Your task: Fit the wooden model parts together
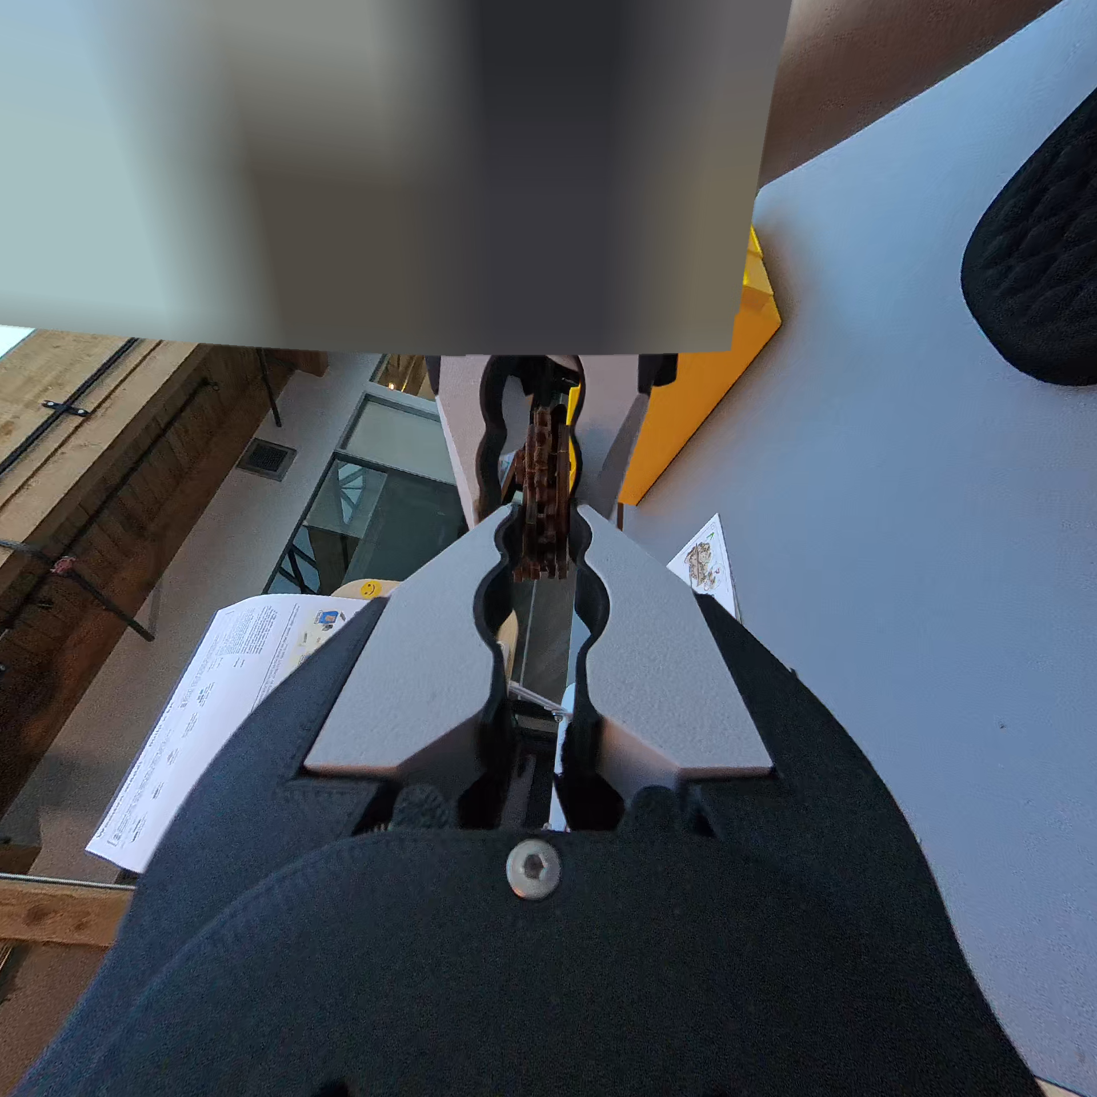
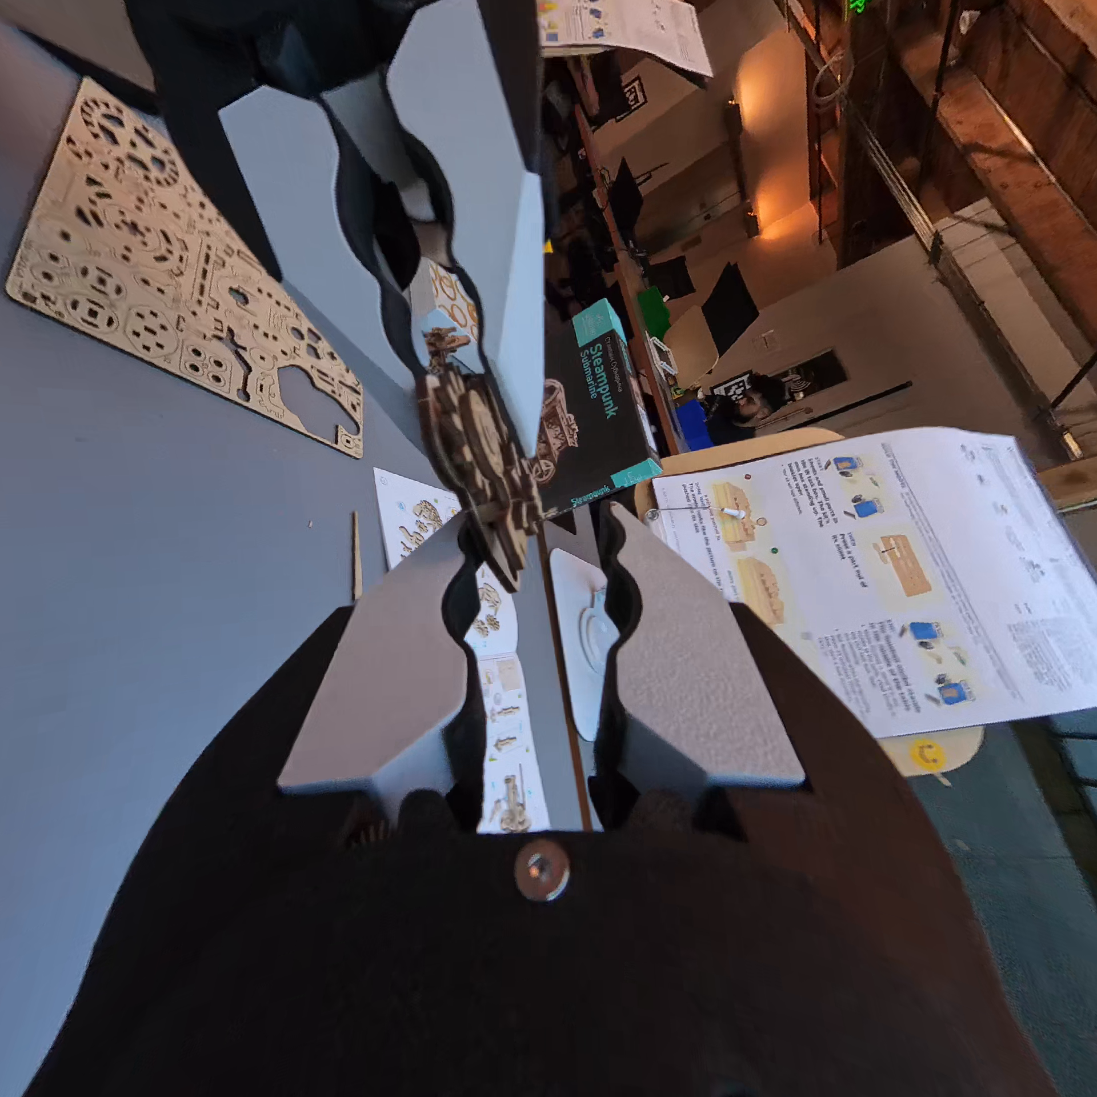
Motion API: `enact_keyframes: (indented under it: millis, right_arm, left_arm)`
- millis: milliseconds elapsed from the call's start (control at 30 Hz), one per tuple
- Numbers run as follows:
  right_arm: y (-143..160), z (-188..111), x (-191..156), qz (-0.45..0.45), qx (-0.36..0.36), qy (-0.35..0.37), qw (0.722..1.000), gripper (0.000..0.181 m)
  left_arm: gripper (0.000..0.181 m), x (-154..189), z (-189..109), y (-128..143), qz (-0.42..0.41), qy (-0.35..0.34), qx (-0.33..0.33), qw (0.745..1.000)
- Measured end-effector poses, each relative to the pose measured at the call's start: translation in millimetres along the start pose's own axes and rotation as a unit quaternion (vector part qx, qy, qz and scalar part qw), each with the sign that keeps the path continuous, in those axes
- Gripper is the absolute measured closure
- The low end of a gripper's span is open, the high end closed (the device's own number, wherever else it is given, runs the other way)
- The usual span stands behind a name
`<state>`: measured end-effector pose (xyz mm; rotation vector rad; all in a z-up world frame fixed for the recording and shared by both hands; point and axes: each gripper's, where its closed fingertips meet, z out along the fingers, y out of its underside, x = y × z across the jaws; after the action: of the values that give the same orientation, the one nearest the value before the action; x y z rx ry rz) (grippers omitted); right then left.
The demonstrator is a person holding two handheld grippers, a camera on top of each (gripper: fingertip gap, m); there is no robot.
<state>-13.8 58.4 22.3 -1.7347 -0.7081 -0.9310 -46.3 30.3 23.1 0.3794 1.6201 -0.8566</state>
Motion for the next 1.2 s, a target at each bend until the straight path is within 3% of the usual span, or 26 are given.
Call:
enact_keyframes:
  millis: [67,333,733,867,1200]
  right_arm:
    - [5.7,0.8,3.0,0.036,-0.005,-0.008,0.999,0.132]
    - [24.1,25.8,-11.1,-0.059,-0.122,0.01,0.991,0.126]
    - [21.8,28.5,-10.0,-0.074,-0.126,0.029,0.989,0.15]
    - [22.9,28.3,-16.9,-0.052,-0.12,0.006,0.991,0.154]
    - [37.4,35.1,-22.0,-0.054,-0.149,0.001,0.987,0.148]
  left_arm:
    - [0.169,-0.5,-0.3,0.5,0.0,-0.002,0.0,1.0]
    - [0.169,6.4,13.2,-3.8,-0.032,0.014,-0.03,0.999]
    - [0.169,11.9,15.6,-10.2,-0.034,0.025,-0.023,0.999]
    - [0.169,14.0,15.8,-10.4,-0.047,0.039,-0.024,0.998]
    - [0.169,20.2,18.8,1.4,-0.064,0.063,-0.047,0.995]
